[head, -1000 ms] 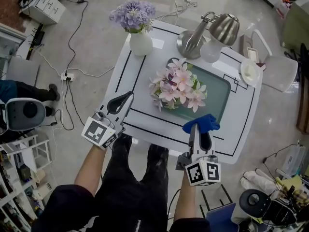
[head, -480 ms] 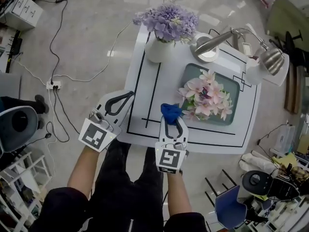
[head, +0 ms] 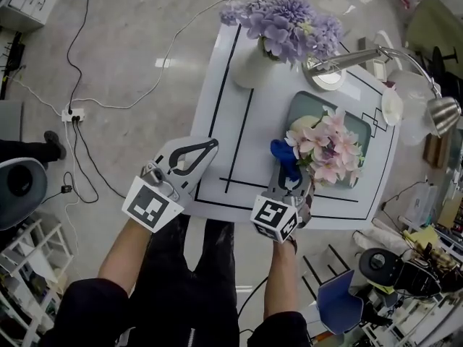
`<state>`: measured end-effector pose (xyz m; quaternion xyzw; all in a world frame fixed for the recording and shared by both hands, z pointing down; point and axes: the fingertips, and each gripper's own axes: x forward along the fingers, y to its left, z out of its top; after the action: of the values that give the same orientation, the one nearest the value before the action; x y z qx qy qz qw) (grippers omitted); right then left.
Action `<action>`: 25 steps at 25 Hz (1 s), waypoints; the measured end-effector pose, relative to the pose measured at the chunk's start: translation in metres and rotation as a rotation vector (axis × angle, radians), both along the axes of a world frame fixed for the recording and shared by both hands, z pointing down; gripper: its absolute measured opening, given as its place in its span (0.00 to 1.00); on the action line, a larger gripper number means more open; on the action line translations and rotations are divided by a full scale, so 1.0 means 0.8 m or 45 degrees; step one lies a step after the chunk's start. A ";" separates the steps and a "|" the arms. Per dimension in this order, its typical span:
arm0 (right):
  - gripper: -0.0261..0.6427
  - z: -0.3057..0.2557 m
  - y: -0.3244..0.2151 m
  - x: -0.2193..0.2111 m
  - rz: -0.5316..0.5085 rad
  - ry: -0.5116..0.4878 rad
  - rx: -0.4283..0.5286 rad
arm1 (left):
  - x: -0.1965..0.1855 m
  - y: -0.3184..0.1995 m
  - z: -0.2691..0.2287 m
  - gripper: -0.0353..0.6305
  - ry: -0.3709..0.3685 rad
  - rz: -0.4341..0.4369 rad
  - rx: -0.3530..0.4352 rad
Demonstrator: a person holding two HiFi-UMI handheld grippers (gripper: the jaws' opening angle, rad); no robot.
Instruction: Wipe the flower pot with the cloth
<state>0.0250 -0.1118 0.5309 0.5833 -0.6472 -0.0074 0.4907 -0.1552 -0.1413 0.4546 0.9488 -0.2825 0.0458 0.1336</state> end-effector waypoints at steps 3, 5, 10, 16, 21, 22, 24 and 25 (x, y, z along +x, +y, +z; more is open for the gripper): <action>0.20 0.003 0.001 0.021 0.012 0.013 -0.019 | 0.011 0.000 0.000 0.06 0.002 0.001 -0.008; 0.20 0.003 0.003 0.034 0.015 0.021 -0.028 | 0.019 0.002 0.001 0.06 -0.003 0.009 -0.009; 0.20 0.005 0.010 0.068 0.026 0.037 -0.048 | 0.038 0.010 0.000 0.06 -0.004 0.016 -0.021; 0.20 -0.002 0.028 0.132 0.118 0.061 -0.060 | 0.058 0.018 -0.002 0.06 -0.003 0.024 -0.033; 0.20 -0.017 0.054 0.099 0.081 0.006 -0.070 | 0.062 0.023 -0.003 0.06 0.001 0.034 -0.036; 0.20 -0.021 0.059 0.078 0.061 -0.030 -0.068 | 0.060 0.023 -0.002 0.06 0.004 0.032 -0.039; 0.20 -0.031 0.061 0.033 0.023 -0.124 -0.036 | 0.052 0.021 -0.002 0.06 0.007 0.023 -0.049; 0.20 -0.039 0.057 0.010 0.007 -0.176 -0.006 | 0.047 0.019 -0.001 0.06 0.007 0.016 -0.051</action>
<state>0.0331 -0.0663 0.4999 0.5830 -0.6781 0.0357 0.4461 -0.1180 -0.1262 0.4535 0.9479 -0.2750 0.0496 0.1531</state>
